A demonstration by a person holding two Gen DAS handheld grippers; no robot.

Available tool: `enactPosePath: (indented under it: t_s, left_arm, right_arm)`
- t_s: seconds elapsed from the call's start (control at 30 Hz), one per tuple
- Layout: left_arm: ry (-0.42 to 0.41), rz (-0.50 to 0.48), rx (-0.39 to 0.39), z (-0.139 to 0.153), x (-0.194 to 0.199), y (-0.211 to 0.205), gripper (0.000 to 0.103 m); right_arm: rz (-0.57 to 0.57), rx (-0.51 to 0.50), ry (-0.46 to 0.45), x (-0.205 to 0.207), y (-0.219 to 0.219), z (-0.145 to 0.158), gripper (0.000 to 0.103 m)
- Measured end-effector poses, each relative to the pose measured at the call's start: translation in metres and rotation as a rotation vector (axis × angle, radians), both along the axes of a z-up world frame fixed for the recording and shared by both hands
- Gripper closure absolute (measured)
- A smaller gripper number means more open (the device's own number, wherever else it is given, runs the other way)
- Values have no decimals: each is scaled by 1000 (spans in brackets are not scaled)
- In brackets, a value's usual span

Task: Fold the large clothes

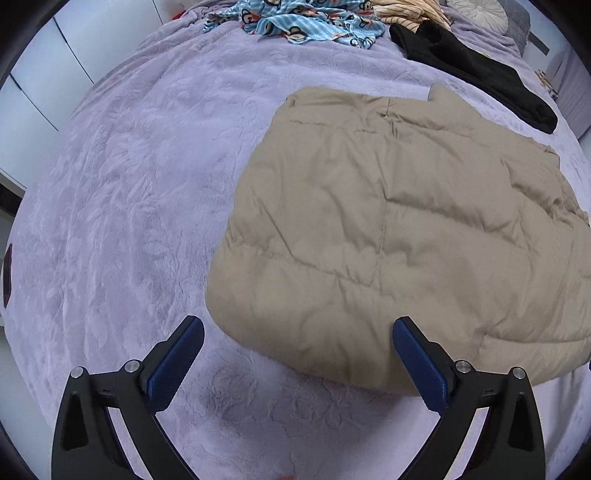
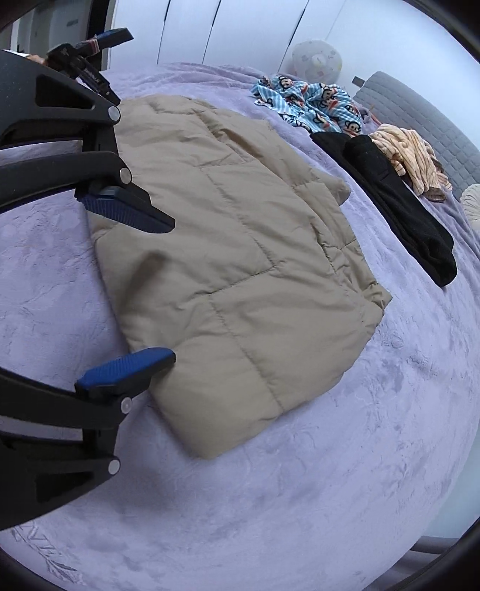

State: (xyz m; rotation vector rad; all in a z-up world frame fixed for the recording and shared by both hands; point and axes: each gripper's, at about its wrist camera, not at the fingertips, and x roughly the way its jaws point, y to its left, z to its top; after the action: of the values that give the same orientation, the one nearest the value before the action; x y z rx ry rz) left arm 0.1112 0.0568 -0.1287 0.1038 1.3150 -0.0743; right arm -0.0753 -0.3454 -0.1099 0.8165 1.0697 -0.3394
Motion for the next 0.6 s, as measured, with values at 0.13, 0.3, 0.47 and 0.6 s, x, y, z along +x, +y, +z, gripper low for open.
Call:
enactPosePath:
  t_s: [0.13,0.3,0.47,0.6]
  left_arm:
    - [77,22,-99,-15,-10,16,1]
    - [76,54,-214,-18,-19,32,1]
    - [104,40,-281,-28,-25,34,1]
    - [135,57,-395,-34,-29,37,1]
  right_arm:
    - [-12,42,10,-12,9,-10,32]
    - [-32,92,2,-20,15,-23,19]
    - [-47,184,-30,-18,16,-39,10]
    - [-47,261,-59,-14,19,-49,0]
